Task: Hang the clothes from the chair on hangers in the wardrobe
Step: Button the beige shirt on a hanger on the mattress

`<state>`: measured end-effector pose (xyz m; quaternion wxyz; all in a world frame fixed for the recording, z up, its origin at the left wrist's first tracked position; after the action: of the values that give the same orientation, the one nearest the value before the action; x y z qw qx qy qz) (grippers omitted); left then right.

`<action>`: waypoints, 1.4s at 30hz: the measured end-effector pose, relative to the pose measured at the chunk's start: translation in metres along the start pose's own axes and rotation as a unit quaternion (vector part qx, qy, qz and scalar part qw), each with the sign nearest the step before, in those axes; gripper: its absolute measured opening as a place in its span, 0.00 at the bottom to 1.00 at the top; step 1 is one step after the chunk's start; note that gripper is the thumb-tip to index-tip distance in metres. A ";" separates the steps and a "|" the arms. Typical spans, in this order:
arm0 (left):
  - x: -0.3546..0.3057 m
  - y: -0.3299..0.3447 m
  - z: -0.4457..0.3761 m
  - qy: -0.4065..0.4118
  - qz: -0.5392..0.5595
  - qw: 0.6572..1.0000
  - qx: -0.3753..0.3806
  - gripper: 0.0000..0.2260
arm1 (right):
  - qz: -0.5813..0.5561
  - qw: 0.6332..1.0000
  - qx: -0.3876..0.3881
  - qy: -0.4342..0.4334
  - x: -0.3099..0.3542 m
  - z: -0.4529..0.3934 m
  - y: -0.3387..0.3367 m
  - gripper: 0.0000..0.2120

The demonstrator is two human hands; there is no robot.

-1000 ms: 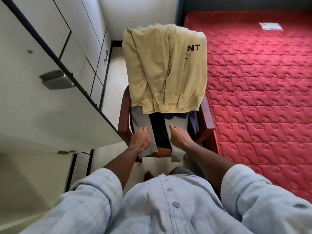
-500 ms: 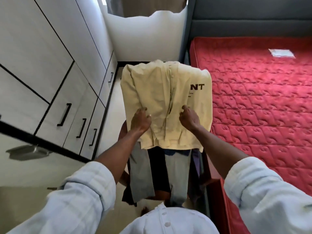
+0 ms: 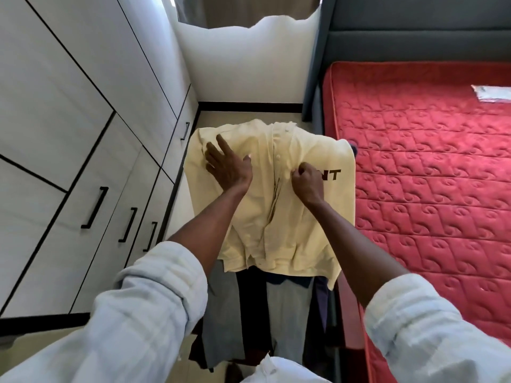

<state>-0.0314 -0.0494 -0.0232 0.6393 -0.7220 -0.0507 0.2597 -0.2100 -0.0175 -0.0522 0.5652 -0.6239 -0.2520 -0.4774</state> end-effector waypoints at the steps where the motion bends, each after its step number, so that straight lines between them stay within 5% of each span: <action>1: 0.002 0.002 -0.004 0.037 -0.027 0.999 -0.009 0.39 | -0.004 1.000 0.020 -0.007 -0.009 0.009 -0.002 0.11; 5: 0.010 0.008 -0.019 0.181 -0.089 0.978 -0.053 0.16 | 0.029 0.985 0.169 0.025 -0.050 0.042 -0.015 0.11; 8: 0.025 0.016 -0.004 0.216 -0.061 0.971 -0.085 0.16 | 0.113 0.965 0.213 0.103 -0.060 0.046 -0.025 0.08; 11: 0.048 0.035 0.032 0.215 -0.057 0.971 -0.084 0.18 | 0.178 0.977 0.078 0.089 -0.045 0.040 -0.028 0.18; 14: 0.065 0.051 0.054 0.158 -0.109 0.980 0.055 0.13 | 0.029 0.998 -0.048 0.000 -0.015 0.028 -0.022 0.16; 17: 0.067 0.051 0.056 0.133 -0.114 0.964 0.201 0.08 | -0.097 0.991 -0.094 -0.003 0.015 0.012 -0.016 0.16; 20: 0.056 0.034 0.052 0.102 -0.104 0.951 0.271 0.07 | -0.055 0.989 -0.114 -0.077 0.033 -0.003 -0.011 0.25; 23: 0.029 0.007 0.043 0.053 0.091 0.987 0.118 0.03 | 0.004 0.989 -0.095 -0.117 0.040 -0.020 -0.006 0.32; 25: 0.005 -0.016 0.034 0.034 0.201 0.979 0.026 0.02 | 0.019 0.988 -0.089 -0.126 0.044 -0.028 -0.007 0.29; 28: -0.034 -0.043 0.012 0.030 0.272 0.962 0.010 0.06 | 0.015 0.993 -0.006 -0.119 0.045 -0.036 -0.014 0.24; 33: -0.081 -0.055 -0.020 0.031 0.166 0.984 0.054 0.20 | 0.186 0.945 0.135 -0.234 0.031 -0.022 -0.014 0.20; 36: -0.086 -0.041 -0.025 0.049 0.025 0.995 0.085 0.20 | 0.113 0.947 0.209 -0.218 0.027 -0.013 -0.011 0.19; 38: -0.082 -0.031 -0.022 0.047 -0.018 0.994 0.102 0.15 | 0.027 0.963 0.185 -0.193 0.034 -0.011 -0.018 0.17; 42: -0.071 -0.023 -0.017 0.036 0.039 0.996 0.076 0.13 | 0.011 0.977 -0.037 -0.208 0.060 -0.034 -0.041 0.14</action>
<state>-0.0786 -0.0893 0.0213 0.6830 -0.6816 0.0206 0.2619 -0.2305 -0.0532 0.0161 0.4820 -0.7329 -0.3393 -0.3395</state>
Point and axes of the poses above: each hand's wrist, its own z-axis away from the middle knuckle, its own y-axis out of the palm, x = y × z, the point moved 1 cm from there along -z, towards the middle knuckle, and after that the axes turned 12 degrees about -z, right-handed, at the moved point
